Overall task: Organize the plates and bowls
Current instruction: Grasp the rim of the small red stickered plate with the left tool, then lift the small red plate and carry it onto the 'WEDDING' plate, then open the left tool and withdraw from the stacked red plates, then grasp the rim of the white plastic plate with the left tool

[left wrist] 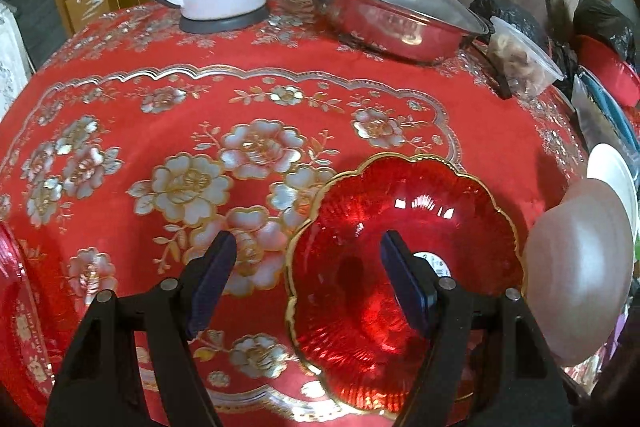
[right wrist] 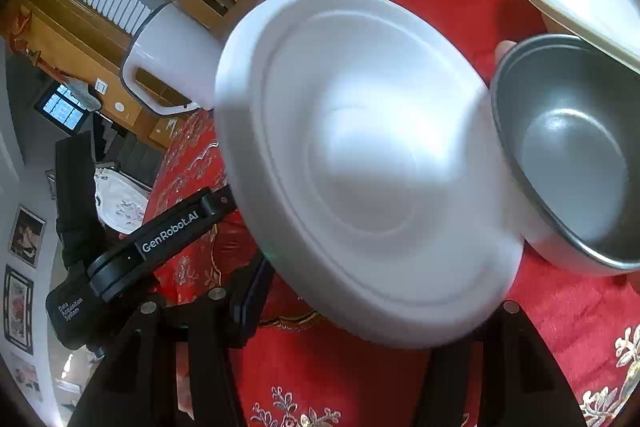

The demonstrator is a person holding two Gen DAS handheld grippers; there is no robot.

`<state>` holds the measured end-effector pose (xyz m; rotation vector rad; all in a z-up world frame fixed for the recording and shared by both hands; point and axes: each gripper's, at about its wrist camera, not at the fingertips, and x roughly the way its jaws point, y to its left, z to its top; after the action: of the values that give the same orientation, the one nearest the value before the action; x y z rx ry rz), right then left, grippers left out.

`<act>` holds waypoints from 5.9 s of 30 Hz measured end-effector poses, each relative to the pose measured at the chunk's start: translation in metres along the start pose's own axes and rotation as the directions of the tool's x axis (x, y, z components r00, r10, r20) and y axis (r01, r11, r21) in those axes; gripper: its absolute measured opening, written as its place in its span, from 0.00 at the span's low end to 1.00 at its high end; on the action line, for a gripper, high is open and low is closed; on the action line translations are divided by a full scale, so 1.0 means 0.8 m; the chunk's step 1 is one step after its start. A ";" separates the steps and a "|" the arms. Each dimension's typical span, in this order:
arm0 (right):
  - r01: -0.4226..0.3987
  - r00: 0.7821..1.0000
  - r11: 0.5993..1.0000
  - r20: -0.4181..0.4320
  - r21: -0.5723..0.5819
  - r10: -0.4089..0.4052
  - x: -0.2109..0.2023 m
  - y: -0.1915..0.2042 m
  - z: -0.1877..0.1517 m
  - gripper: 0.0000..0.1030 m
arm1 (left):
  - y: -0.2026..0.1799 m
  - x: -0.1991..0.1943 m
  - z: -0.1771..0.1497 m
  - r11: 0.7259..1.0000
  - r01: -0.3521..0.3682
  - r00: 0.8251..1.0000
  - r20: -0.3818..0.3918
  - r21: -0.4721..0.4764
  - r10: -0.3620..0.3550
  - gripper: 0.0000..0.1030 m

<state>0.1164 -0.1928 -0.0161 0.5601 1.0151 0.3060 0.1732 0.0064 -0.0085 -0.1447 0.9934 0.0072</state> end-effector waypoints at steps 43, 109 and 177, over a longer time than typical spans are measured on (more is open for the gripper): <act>-0.010 1.000 0.988 0.014 -0.154 0.012 -0.025 0.041 -0.027 0.21 | 0.040 -0.088 -0.048 0.998 -0.061 0.995 0.078 -0.015 0.062 0.19; -0.099 0.974 0.805 -0.221 -0.585 -0.041 0.109 0.315 -0.145 0.25 | 0.318 -0.164 -0.139 0.918 -0.240 0.961 0.058 -0.314 0.271 0.19; 0.106 0.994 0.949 0.018 -0.298 -0.106 -0.100 0.035 -0.063 0.66 | -0.018 -0.169 -0.073 0.996 -0.001 0.985 0.171 0.084 -0.013 0.63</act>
<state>0.0332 -0.1939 0.0366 0.2306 0.9715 0.3561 0.0516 -0.0072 0.0753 -0.0690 0.8203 -0.0273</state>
